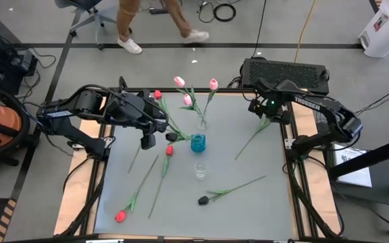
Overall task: Sort flowers into vase by color
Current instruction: Put the top black tulip into the blue vase
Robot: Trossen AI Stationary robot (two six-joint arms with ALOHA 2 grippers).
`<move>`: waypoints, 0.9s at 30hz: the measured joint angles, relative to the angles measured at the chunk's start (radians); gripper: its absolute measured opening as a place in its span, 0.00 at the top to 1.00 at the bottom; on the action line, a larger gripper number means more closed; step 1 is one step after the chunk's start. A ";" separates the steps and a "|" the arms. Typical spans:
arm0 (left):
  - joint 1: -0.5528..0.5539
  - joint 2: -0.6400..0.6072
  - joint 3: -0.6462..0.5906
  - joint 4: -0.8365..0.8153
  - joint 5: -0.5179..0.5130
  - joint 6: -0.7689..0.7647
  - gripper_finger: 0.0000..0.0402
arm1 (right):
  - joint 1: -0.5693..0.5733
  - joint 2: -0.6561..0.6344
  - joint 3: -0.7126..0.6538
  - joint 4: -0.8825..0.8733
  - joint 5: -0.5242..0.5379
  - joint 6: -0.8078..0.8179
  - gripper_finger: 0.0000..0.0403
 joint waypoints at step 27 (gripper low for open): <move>0.000 0.000 0.000 0.000 -0.001 0.000 0.72 | 0.055 -0.032 -0.228 0.241 0.002 0.147 0.51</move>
